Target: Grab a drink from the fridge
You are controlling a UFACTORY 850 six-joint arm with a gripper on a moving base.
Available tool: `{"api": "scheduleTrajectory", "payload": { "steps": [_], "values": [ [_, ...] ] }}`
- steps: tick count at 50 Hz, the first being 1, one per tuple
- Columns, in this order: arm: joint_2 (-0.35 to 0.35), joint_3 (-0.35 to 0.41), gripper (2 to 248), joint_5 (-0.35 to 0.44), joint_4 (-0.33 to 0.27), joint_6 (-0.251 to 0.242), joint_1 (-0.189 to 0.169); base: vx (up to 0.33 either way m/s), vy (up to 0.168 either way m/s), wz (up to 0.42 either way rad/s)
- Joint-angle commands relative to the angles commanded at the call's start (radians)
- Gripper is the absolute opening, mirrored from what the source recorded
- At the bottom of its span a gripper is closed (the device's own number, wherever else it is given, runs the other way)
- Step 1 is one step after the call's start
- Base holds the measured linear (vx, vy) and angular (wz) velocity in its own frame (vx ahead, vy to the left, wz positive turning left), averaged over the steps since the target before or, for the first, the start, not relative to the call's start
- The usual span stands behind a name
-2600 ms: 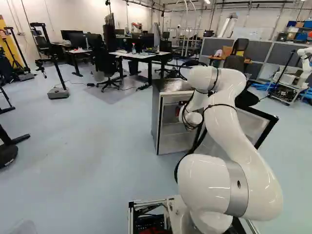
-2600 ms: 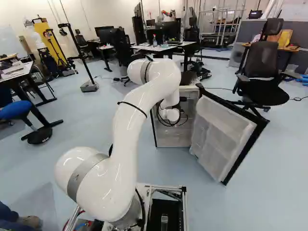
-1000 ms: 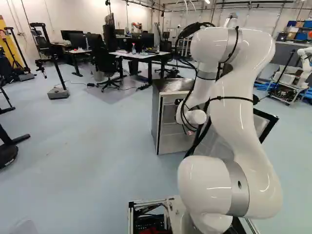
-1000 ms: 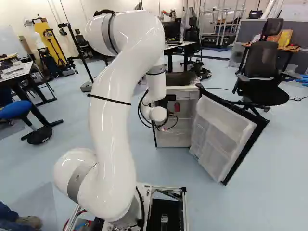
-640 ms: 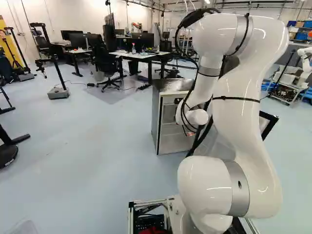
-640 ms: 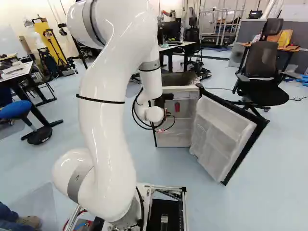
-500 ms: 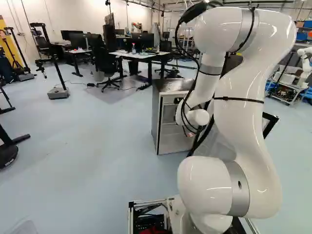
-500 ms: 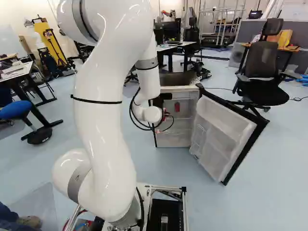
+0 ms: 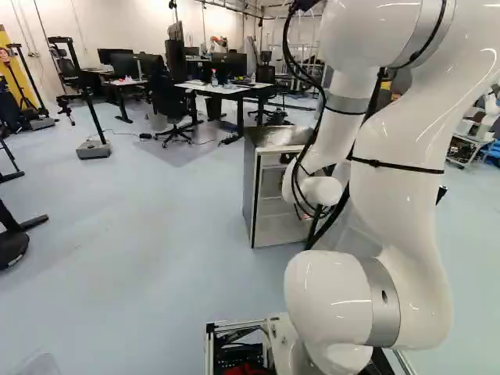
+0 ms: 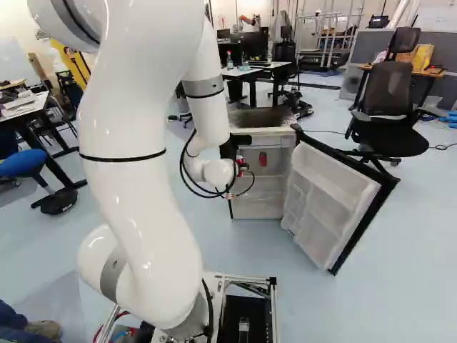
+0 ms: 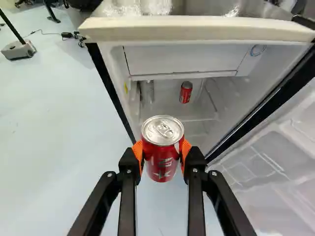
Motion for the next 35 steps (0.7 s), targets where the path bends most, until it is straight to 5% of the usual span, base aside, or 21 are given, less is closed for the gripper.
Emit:
{"api": "scheduleTrajectory", "payload": {
  "steps": [35],
  "values": [
    [0.107, 0.020, 96, 0.023, 0.064, 0.000, 0.004, 0.000, 0.000, 0.000]
  ]
}}
